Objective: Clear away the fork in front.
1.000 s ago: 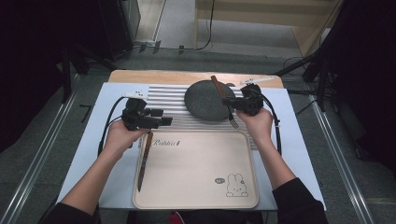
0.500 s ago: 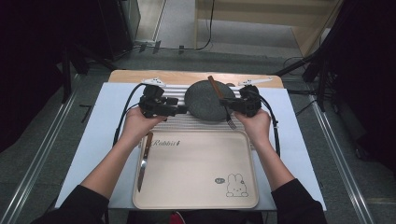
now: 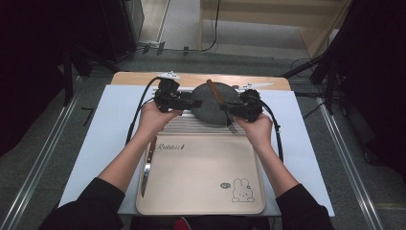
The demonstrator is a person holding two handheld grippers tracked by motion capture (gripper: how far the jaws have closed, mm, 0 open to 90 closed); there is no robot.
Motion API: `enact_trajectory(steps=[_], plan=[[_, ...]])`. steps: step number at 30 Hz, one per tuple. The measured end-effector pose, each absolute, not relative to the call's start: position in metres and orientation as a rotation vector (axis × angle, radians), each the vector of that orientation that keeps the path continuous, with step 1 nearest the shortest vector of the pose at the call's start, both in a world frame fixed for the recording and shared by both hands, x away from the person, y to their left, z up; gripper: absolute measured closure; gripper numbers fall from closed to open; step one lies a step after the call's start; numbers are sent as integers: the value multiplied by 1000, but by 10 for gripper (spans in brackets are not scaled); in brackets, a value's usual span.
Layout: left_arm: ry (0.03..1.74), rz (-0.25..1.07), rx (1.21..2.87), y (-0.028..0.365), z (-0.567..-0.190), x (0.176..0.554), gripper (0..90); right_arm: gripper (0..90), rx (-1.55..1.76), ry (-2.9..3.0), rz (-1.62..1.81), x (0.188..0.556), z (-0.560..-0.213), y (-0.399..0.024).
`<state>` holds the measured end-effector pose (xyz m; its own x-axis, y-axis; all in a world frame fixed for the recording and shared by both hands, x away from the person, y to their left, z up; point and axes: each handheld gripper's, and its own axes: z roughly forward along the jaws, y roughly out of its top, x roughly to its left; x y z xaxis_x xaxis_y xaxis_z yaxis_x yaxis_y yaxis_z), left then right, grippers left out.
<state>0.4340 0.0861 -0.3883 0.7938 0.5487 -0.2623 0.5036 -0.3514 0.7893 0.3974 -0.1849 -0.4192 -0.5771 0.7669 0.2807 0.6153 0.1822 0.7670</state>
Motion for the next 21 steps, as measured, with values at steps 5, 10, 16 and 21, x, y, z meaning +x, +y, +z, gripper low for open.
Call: enact_trajectory(steps=[5,10,16,21], plan=[[789,49,2008,78,-387,437,335,761,1332,2285,1358,396,-420,-181],[791,37,1995,71,-388,441,335,761,1320,2284,1393,394,-420,-179],[802,24,1987,64,-389,445,335,761,1286,2280,1408,392,-419,-177],[808,8,1976,58,-387,448,336,760,1280,2292,1400,391,-419,-173]])
